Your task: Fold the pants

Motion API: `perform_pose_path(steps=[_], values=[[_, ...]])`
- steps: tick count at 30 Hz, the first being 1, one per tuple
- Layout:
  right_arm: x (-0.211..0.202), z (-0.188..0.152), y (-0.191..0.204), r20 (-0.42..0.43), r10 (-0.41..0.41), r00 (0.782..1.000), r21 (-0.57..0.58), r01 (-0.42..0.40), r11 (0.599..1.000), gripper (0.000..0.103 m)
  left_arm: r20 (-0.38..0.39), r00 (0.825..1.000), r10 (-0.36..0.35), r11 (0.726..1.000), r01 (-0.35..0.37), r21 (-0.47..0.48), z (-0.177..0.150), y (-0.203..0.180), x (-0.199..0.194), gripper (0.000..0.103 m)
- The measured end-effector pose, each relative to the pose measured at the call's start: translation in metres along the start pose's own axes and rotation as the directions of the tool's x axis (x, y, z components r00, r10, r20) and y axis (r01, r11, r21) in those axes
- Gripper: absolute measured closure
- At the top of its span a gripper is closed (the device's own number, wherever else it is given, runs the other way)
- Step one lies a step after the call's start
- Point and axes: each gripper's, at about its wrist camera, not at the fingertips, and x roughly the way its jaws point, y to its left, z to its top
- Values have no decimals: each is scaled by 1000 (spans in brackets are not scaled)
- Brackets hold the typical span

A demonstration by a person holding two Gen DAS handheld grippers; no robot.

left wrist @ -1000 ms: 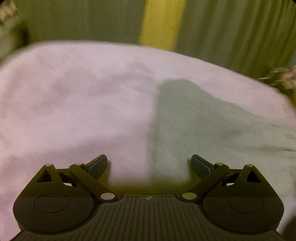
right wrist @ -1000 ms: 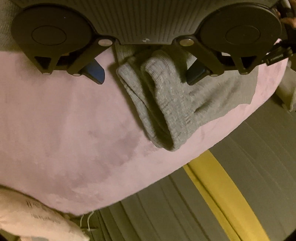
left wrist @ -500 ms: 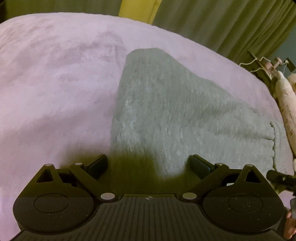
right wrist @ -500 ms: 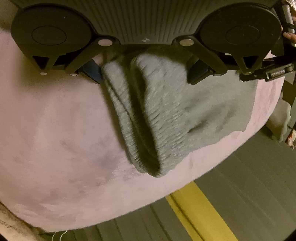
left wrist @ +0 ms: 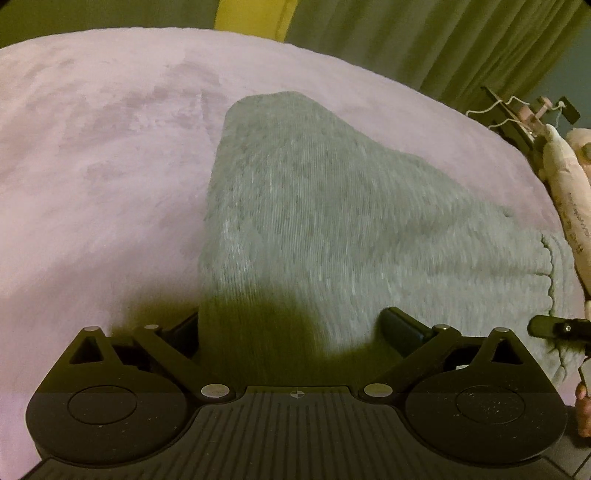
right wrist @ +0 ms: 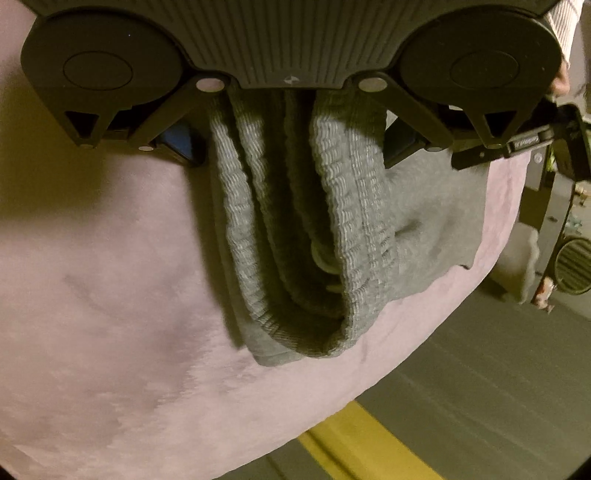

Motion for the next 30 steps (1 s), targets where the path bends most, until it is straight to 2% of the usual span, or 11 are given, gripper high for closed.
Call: perform_pose_path(steps=[4,9,18,20,21,22,23,24,25,27,30], values=[[6,6,-4,1,60,998,4,-60,998,3,-3,999,-52,998,52,-19,5,7,3,0],[12,14,-16,-18,152,988,45,-151,988,6,26,980,-199,977,200,-70,13,22,5,0],[37,35,-29,-42,289,956,152,-280,948,8,27,971,-238,970,239,-37,31,24,27,0],[39,37,-26,-42,273,961,138,-265,954,17,38,978,-204,979,205,-8,29,17,24,0],[39,35,-22,-39,247,968,126,-240,963,24,40,984,-172,985,172,13,28,11,23,7],[37,34,-18,-37,196,980,105,-191,976,37,49,991,-124,991,122,54,25,1,19,24],[34,32,-13,-35,153,988,83,-150,985,42,55,993,-101,992,96,84,24,-5,15,34],[31,30,-7,-31,128,991,68,-126,990,43,63,991,-115,991,111,74,23,-8,10,55],[27,28,0,-21,108,994,55,-107,993,46,74,990,-119,992,117,41,23,-7,5,66],[21,25,13,3,81,997,34,-81,996,48,99,989,-110,994,112,-19,25,-3,-5,76],[10,23,37,60,84,995,-8,-84,996,49,157,980,-124,991,131,-33,30,-2,-19,77]])
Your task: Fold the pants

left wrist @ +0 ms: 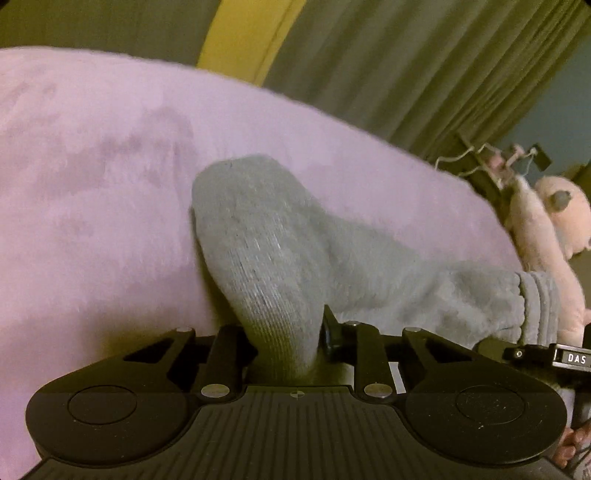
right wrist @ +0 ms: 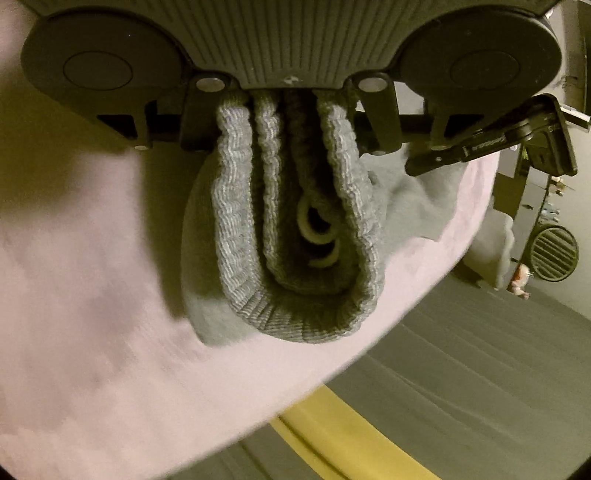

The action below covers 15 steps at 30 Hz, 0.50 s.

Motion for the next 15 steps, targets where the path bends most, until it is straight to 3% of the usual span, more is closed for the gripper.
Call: perform_pose_path(steps=[5,11,14,15], values=[[-8,17,36,52,24,998,-65,-21,998,50,103,995,-15,999,11,42,29,-13,-16,80],[7,63,69,158,43,987,-103,-27,994,50,219,973,67,990,-92,104,80,-21,-12,80],[21,84,74,191,42,981,-127,-18,992,48,194,973,126,988,-142,69,96,-12,6,68],[28,88,72,188,36,982,-127,-12,992,47,176,969,171,981,-184,61,98,-8,15,56]])
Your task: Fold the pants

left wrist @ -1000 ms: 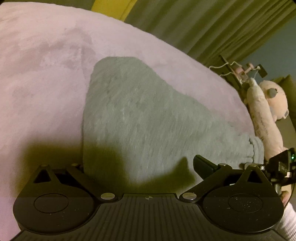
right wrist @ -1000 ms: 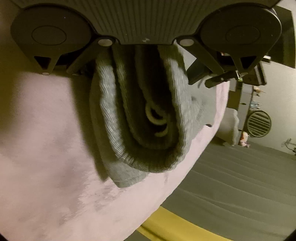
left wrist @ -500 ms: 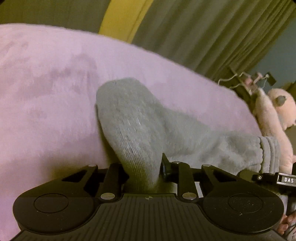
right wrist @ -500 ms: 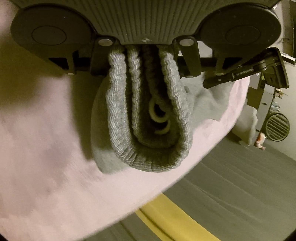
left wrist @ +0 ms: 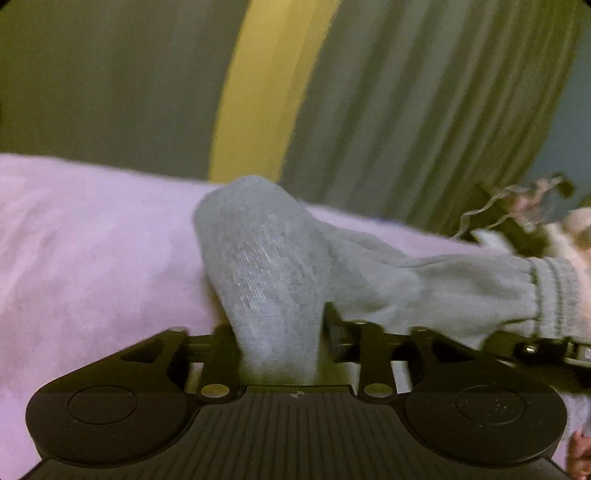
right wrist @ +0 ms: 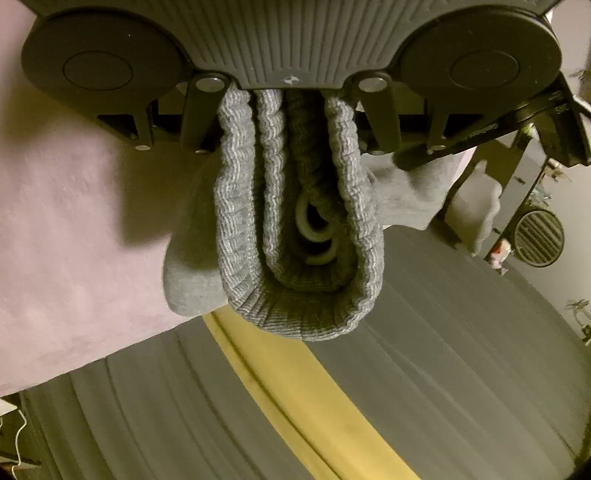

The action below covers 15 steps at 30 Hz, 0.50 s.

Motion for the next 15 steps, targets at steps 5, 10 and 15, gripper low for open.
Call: perform_pose_path(steps=[5,10,15], values=[[30,4,-23,-60,-323,945,-30,322,946,25,-29,955,296,954,-294,64,-16,19,4,25],[-31,-22,-23,130,-360,924,20,361,932,15,83,973,217,976,-218,3,-46,12,-44,13],[-44,-54,15,152,-181,972,-50,190,981,24,53,998,41,998,-43,52,-64,-10,-59,7]])
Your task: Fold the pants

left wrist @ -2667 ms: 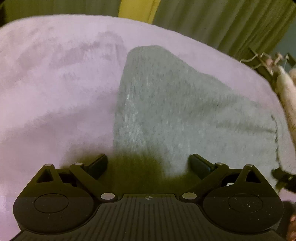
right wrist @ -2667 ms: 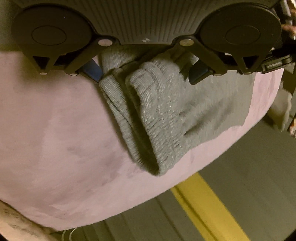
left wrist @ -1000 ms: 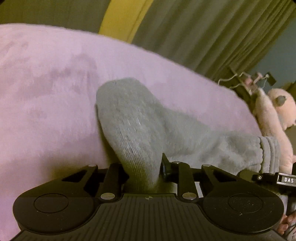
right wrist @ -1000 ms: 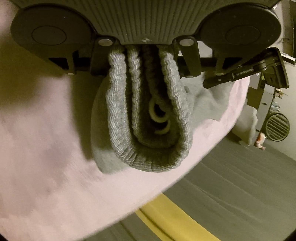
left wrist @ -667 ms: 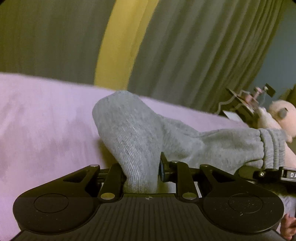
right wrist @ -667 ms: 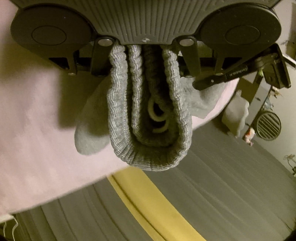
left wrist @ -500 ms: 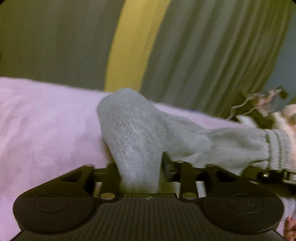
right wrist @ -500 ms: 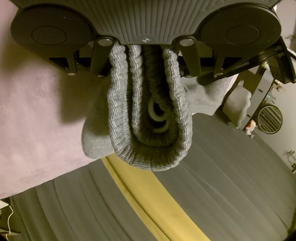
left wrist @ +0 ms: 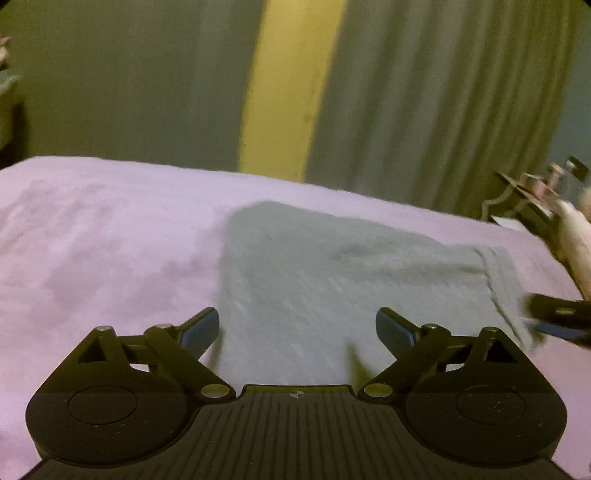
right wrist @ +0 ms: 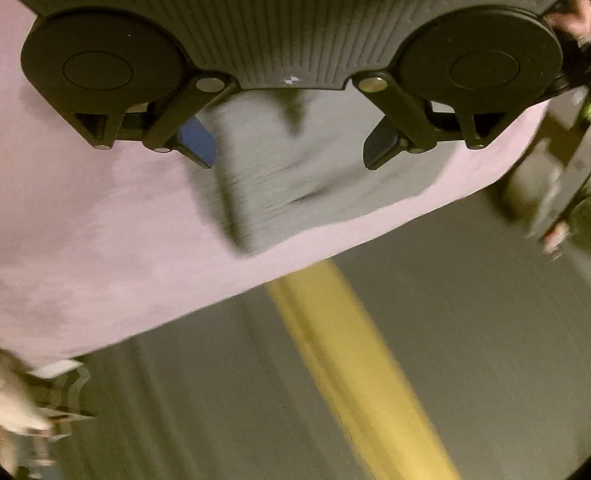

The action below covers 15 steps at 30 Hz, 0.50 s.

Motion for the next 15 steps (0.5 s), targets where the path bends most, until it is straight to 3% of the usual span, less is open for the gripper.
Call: perform_pose_path(steps=[2,6,7,8,9,10,12,13,14,15], values=[[10,-11,20,-29,27,999,-67,-29,997,54,-53,998,-29,1000,29,0,-10,1,8,8],[40,-35,38,-107,-31,994,-169,12,986,61,-117,992,42,998,-36,46,-31,6,23,14],[45,-39,34,-120,-61,991,-209,35,977,66,-104,991,88,994,-82,66,-33,8,25,7],[49,-44,32,-133,-84,988,-234,51,971,68,-109,978,177,983,-170,73,-33,11,28,3],[52,-47,28,-152,-92,984,-237,54,970,68,-113,967,227,973,-222,57,-33,17,31,3],[54,-50,26,-159,-92,983,-241,52,969,72,-127,965,231,973,-233,6,-34,28,33,1],[51,-52,23,-152,-101,983,-263,58,963,75,-170,970,175,967,-201,-154,-35,50,27,1],[48,-48,21,-153,-107,982,-263,64,963,75,-177,967,184,953,-220,-208,-35,57,22,1],[41,-45,22,-146,-122,982,-264,80,961,75,-170,958,229,940,-263,-217,-37,59,13,1],[32,-46,27,-126,-139,982,-271,100,957,75,-157,937,312,921,-339,-191,-41,57,5,1]])
